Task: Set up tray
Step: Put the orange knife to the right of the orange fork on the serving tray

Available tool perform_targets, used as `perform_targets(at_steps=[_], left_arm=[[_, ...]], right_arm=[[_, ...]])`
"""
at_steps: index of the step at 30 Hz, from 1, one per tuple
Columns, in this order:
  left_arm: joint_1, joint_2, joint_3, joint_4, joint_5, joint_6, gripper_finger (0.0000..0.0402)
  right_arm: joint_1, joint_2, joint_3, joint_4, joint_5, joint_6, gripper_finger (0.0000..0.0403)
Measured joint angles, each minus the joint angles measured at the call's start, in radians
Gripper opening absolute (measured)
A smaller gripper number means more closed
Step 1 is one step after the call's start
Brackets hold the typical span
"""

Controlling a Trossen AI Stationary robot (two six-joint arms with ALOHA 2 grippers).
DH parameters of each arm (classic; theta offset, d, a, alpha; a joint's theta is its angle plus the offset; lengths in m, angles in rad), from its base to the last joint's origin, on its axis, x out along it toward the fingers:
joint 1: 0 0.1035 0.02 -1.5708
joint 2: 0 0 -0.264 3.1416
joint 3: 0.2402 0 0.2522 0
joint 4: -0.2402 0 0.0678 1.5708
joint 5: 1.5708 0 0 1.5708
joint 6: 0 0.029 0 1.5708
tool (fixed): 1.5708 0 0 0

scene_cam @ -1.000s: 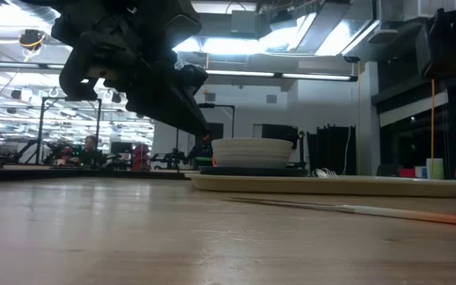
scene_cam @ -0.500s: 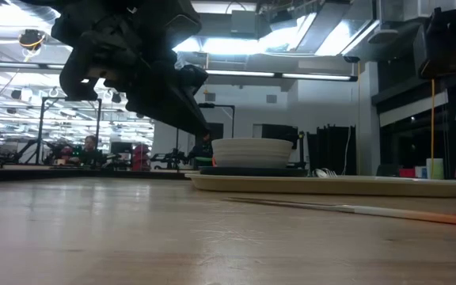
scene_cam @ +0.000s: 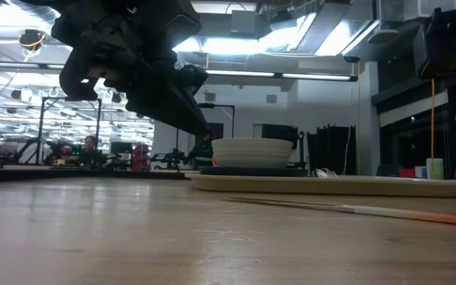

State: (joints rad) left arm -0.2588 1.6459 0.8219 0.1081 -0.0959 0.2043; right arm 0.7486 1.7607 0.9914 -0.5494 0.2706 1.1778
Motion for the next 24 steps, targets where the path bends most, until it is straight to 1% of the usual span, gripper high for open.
perform_targets(at_steps=[4, 16, 24], left_arm=[[0.000, 0.000, 0.000, 0.000, 0.000, 0.000, 0.0004], [0.000, 0.000, 0.000, 0.000, 0.000, 0.000, 0.0005], [0.000, 0.000, 0.000, 0.000, 0.000, -0.004, 0.0004]], right_arm=[[0.000, 0.000, 0.000, -0.001, 0.024, 0.000, 0.0000], [0.000, 0.000, 0.000, -0.001, 0.016, -0.002, 0.0000], [0.000, 0.024, 0.000, 0.019, 0.006, -0.003, 0.0000]])
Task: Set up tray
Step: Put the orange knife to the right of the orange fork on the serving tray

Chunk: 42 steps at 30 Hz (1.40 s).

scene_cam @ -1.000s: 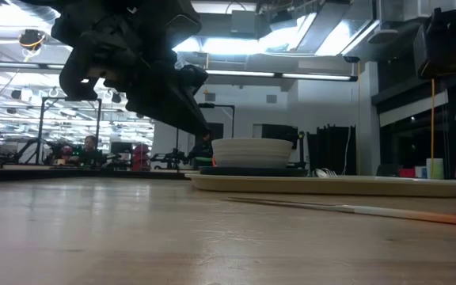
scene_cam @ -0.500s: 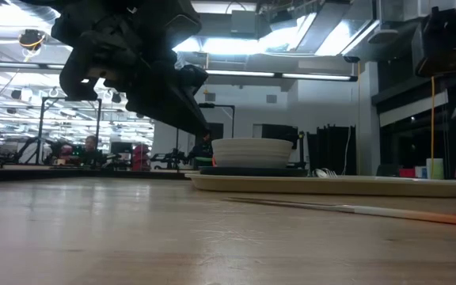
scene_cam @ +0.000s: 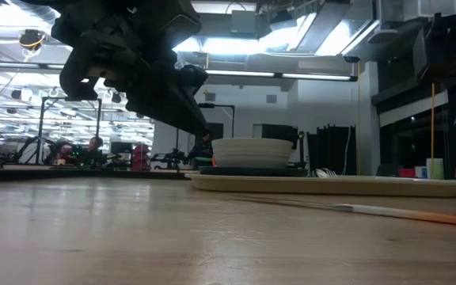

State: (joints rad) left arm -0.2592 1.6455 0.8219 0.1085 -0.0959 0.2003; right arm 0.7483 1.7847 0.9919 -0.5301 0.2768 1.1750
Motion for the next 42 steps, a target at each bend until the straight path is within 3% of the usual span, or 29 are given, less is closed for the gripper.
perform_targets(at_steps=[17, 21, 31, 37, 42], left_arm=[[0.000, 0.000, 0.000, 0.000, -0.002, -0.004, 0.0008], [0.000, 0.000, 0.000, 0.000, -0.042, -0.004, 0.0017], [-0.001, 0.000, 0.000, 0.000, -0.068, -0.030, 0.0087], [-0.003, 0.000, 0.000, 0.004, -0.068, 0.059, 0.0141], [-0.007, 0.000, 0.000, 0.056, -0.071, -0.013, 0.0162]], right_arm=[[0.000, 0.005, 0.002, -0.012, -0.008, -0.001, 0.0000], [0.000, 0.005, 0.002, -0.019, -0.007, -0.001, 0.0000], [0.000, 0.005, 0.001, -0.023, -0.005, -0.002, 0.0000], [0.001, 0.006, 0.000, -0.023, 0.003, -0.002, 0.0000], [0.000, 0.006, 0.000, -0.024, 0.003, -0.002, 0.0000]])
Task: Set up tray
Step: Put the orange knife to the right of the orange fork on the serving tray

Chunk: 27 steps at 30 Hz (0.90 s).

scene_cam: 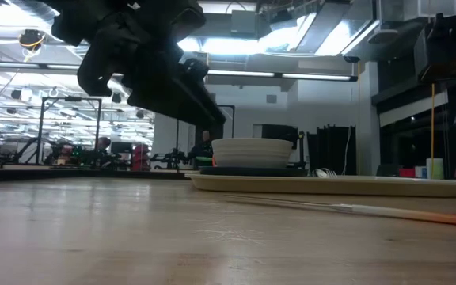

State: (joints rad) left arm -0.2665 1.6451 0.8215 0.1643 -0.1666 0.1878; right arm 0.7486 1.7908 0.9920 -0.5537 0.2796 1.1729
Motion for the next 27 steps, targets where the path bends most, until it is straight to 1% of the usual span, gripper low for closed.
perform_targets(at_steps=[4, 10, 16, 19, 21, 27], left_arm=[[0.000, 0.000, 0.023, -0.047, 0.002, -0.015, 0.0164], [0.000, 0.000, 0.101, -0.234, 0.003, -0.094, 0.0164], [0.000, 0.016, 0.134, -0.296, 0.039, -0.123, 0.0164], [0.000, 0.062, 0.164, -0.336, 0.039, -0.125, 0.0164], [0.000, 0.102, 0.193, -0.397, 0.038, -0.133, 0.0164], [0.000, 0.207, 0.326, -0.524, 0.037, -0.130, 0.0164]], right_arm=[[0.000, 0.000, 0.000, 0.000, 0.000, -0.004, 0.0000], [0.000, 0.000, 0.000, -0.006, 0.000, -0.006, 0.0000], [0.000, 0.000, 0.000, -0.013, 0.012, -0.007, 0.0000], [0.000, 0.000, 0.000, -0.013, 0.013, -0.007, 0.0000], [0.000, 0.001, -0.001, -0.012, 0.015, -0.007, 0.0000], [0.000, 0.001, -0.001, -0.010, 0.017, -0.006, 0.0000]])
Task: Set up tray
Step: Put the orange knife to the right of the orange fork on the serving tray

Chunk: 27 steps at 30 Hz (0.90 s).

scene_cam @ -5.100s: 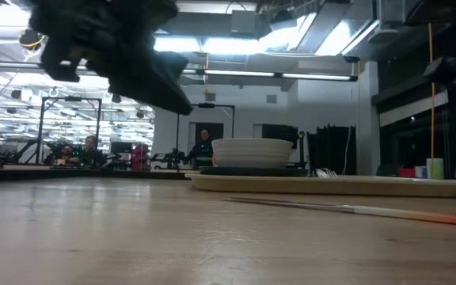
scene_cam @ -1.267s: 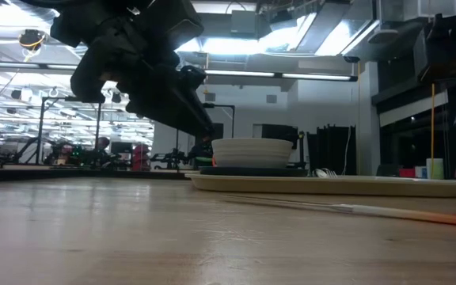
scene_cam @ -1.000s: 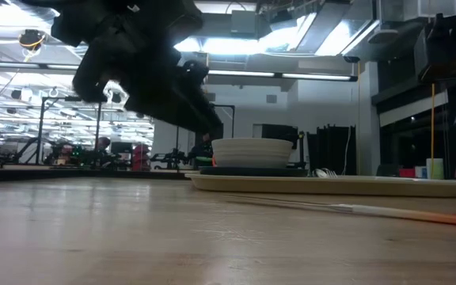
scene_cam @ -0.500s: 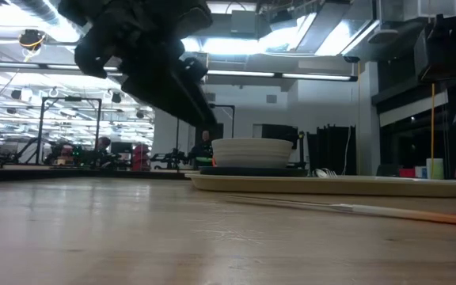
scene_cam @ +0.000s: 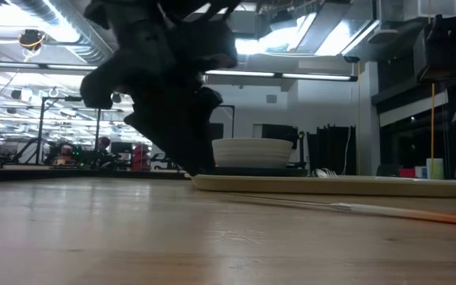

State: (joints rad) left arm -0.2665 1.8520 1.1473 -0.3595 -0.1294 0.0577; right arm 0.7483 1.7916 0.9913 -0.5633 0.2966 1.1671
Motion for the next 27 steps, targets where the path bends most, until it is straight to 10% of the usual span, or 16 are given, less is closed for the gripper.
perform_targets(at_steps=[27], left_arm=[[0.059, 0.020, 0.085, -0.108, 0.070, 0.004, 0.0164]], right_arm=[[-0.027, 0.001, -0.001, 0.021, 0.019, -0.085, 0.0000]])
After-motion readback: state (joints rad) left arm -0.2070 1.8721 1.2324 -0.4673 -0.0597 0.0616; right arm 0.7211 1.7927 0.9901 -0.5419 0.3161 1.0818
